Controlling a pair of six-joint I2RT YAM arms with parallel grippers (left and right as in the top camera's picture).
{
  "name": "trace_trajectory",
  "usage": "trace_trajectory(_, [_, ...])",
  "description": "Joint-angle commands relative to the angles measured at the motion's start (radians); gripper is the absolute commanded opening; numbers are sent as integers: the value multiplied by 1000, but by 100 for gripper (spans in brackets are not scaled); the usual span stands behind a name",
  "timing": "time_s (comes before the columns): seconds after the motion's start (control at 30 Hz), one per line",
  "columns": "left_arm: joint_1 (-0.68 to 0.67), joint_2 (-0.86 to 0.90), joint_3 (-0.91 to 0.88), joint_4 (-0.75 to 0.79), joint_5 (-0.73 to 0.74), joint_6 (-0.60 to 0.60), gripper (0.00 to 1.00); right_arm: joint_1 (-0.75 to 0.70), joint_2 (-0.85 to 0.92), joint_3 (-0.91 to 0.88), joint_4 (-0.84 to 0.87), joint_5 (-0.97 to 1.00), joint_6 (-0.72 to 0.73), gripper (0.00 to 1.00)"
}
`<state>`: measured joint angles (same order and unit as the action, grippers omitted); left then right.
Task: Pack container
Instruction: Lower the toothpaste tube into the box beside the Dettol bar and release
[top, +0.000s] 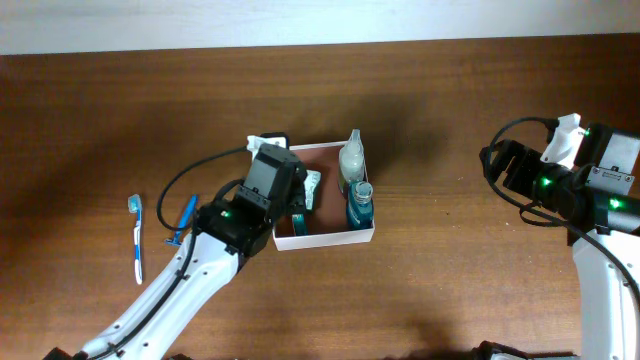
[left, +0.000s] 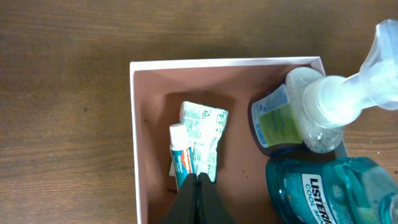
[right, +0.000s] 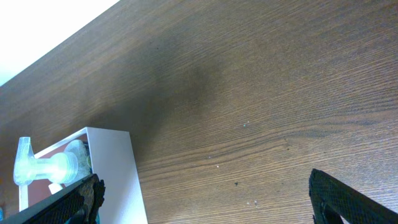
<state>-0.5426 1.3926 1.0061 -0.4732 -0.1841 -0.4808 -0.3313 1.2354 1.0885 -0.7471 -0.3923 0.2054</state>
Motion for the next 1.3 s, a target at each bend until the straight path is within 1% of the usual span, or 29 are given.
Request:
trace_trajectory(0.0, [-5, 63, 6, 34, 12, 6, 1, -3, 2, 17, 3, 8, -2, 98])
trace_trajectory(0.13, [-31, 142, 6, 102, 1, 7, 1, -3, 2, 17, 3, 8, -2, 98])
trace_trajectory(0.3, [-58, 174, 6, 110, -76, 7, 1, -3, 2, 17, 3, 8, -2, 98])
trace_trajectory(0.5, [-60, 236, 6, 149, -78, 8, 1, -3, 2, 17, 3, 8, -2, 98])
trace_trajectory(0.73, [-60, 297, 6, 193, -79, 117, 0, -3, 2, 17, 3, 8, -2, 98])
trace_trajectory(0.97, [-60, 298, 6, 196, -79, 144, 1, -3, 2, 17, 3, 8, -2, 98])
trace_trajectory(1.13, [-60, 321, 6, 214, -78, 225, 1, -3, 2, 17, 3, 8, -2, 99])
trace_trajectory(1.2, [-60, 344, 6, 224, -75, 286, 1, -3, 2, 17, 3, 8, -2, 98])
trace_trajectory(1.27, [-60, 357, 6, 223, -76, 301, 1, -3, 2, 17, 3, 8, -2, 98])
